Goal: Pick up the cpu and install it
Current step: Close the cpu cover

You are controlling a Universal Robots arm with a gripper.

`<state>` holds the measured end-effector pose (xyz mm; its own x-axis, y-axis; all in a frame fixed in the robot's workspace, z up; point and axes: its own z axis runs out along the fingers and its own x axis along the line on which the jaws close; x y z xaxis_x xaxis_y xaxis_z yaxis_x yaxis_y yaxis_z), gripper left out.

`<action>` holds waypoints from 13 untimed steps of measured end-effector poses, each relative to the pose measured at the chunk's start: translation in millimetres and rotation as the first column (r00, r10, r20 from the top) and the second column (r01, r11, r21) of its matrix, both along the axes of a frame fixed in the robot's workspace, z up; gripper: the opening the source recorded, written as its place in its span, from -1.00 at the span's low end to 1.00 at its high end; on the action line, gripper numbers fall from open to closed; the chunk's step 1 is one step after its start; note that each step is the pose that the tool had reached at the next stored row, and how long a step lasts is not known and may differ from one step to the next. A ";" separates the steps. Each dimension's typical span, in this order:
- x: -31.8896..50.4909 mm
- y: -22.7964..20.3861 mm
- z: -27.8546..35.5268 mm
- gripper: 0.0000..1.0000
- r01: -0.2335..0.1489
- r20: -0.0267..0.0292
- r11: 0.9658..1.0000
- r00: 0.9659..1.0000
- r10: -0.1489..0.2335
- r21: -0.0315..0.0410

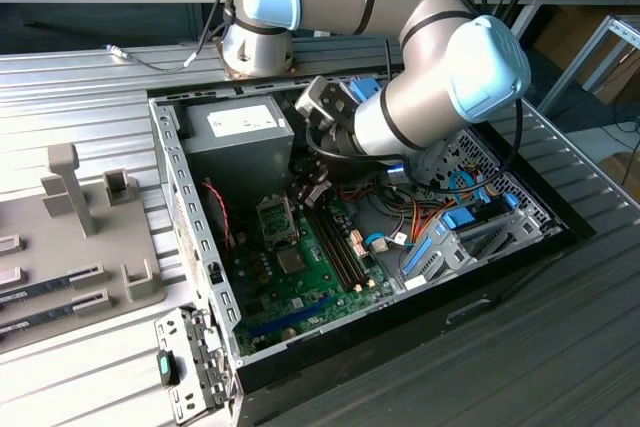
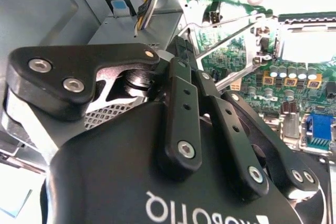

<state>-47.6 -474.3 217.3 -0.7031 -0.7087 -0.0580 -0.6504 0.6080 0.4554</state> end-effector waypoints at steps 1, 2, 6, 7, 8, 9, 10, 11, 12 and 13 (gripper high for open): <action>0.0 -0.3 0.1 -0.79 -0.001 0.000 1.000 1.000 0.001 0.000; 0.0 -0.4 0.3 -0.79 -0.001 0.000 1.000 1.000 0.001 0.000; 0.0 -1.9 3.0 -0.79 -0.003 0.000 1.000 1.000 0.003 0.000; 0.0 -2.1 3.3 -0.79 -0.004 0.000 1.000 1.000 0.004 0.000; 0.0 -2.4 3.6 -0.79 -0.004 0.000 1.000 1.000 0.004 0.000; 0.0 -2.9 3.7 -0.79 -0.005 0.000 1.000 1.000 0.005 0.000; 0.1 -3.3 3.8 -0.79 -0.005 0.000 1.000 1.000 0.005 0.000; 0.0 -4.1 4.1 -0.79 -0.006 0.000 1.000 1.000 0.006 0.000; 0.0 -4.7 4.3 -0.79 -0.006 0.000 1.000 1.000 0.006 0.000; 0.0 -5.0 4.5 -0.79 -0.007 0.000 1.000 1.000 0.007 0.000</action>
<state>-47.7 -479.3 221.8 -0.6983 -0.7135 -0.0576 -0.6545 0.6038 0.4551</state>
